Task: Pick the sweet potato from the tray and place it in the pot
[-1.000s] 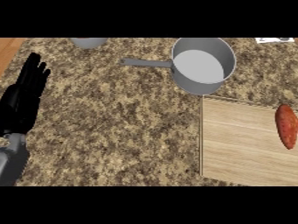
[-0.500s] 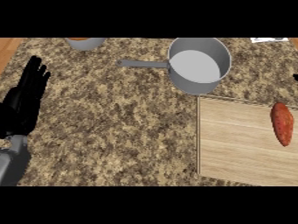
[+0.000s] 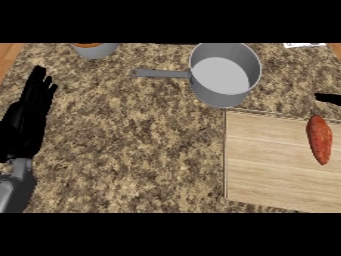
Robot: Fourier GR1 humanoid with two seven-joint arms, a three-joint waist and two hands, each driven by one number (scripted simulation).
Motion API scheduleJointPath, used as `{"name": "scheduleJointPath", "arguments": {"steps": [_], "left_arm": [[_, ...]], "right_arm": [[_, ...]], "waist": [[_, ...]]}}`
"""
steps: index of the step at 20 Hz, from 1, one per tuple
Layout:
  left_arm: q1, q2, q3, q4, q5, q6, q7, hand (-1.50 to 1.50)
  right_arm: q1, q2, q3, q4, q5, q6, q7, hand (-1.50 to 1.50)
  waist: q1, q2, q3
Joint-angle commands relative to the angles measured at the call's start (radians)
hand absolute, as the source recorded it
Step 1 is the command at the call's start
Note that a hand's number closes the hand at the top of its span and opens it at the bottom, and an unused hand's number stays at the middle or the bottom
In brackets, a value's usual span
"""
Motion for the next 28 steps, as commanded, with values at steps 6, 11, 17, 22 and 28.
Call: {"name": "scheduleJointPath", "arguments": {"steps": [6,11,17,22,28], "left_arm": [[-0.035,-0.004,0.050,-0.028,-0.010,-0.038,0.097,0.00],[0.084,-0.038,0.068,-0.070,-0.021,-0.087,0.002,0.00],[0.006,-0.072,0.082,0.000,-0.065,-0.090,0.017,0.00],[-0.009,-0.085,0.095,0.013,-0.080,-0.101,0.013,0.00],[0.004,-0.071,0.129,0.033,-0.079,-0.130,-0.007,0.00]], "right_arm": [[-0.010,0.102,-0.032,0.069,0.161,-0.051,0.049,-1.50],[-0.015,0.124,-0.073,0.130,0.221,-0.031,-0.026,-1.50],[0.045,0.177,-0.120,0.040,0.276,-0.048,0.041,-1.50],[-0.068,0.204,-0.132,0.309,0.385,-0.119,-0.080,-1.50],[-0.025,0.249,-0.068,0.246,0.464,-0.183,-0.151,1.50]], "waist": [[-0.004,-0.001,0.000],[0.003,0.000,0.000],[-0.008,-0.002,0.000],[0.003,0.002,0.000],[-0.002,0.001,0.000]]}}
